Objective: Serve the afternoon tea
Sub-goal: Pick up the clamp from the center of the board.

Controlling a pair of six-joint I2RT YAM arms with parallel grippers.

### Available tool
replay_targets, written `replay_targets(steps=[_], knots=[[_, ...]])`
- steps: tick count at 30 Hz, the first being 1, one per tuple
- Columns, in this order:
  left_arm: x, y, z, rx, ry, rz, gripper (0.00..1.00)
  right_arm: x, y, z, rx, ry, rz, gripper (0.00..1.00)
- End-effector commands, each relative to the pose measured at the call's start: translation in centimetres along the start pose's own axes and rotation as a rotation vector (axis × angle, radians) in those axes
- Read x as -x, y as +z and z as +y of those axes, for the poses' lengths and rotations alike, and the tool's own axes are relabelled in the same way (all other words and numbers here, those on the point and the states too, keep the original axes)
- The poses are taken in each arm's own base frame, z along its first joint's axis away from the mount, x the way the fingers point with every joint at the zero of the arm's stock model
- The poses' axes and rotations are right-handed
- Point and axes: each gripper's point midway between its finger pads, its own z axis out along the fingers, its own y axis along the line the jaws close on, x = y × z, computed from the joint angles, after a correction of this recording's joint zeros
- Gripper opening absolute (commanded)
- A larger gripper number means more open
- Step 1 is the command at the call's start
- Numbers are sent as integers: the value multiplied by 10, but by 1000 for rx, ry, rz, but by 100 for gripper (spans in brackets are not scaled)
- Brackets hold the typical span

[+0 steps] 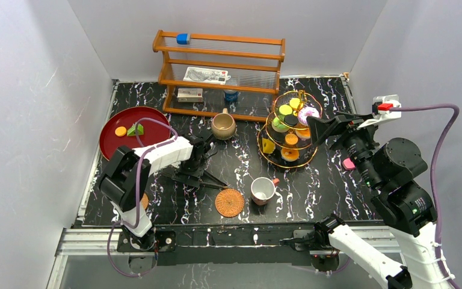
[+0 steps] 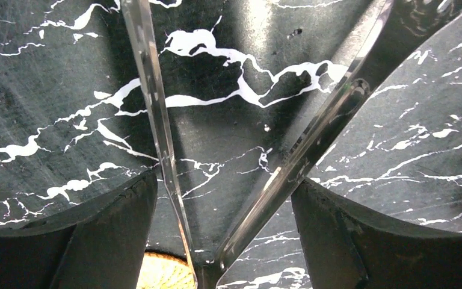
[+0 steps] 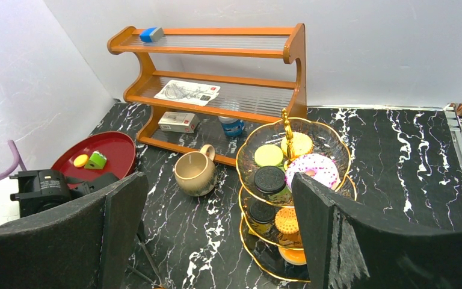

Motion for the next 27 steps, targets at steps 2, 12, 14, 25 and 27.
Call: replay_targets(steps=[2, 12, 14, 25, 27], knots=[[0, 11, 12, 54, 8, -19, 77, 24, -1, 7, 23, 14, -72, 99], [9, 10, 16, 44, 9, -53, 65, 23, 0, 8, 32, 16, -70, 99], [9, 5, 16, 44, 18, -50, 63, 22, 1, 9, 33, 16, -68, 99], [29, -94, 5, -109, 8, 20, 53, 22, 4, 11, 38, 20, -59, 99], [35, -103, 4, -138, 2, 15, 53, 21, 6, 11, 40, 24, -56, 99]])
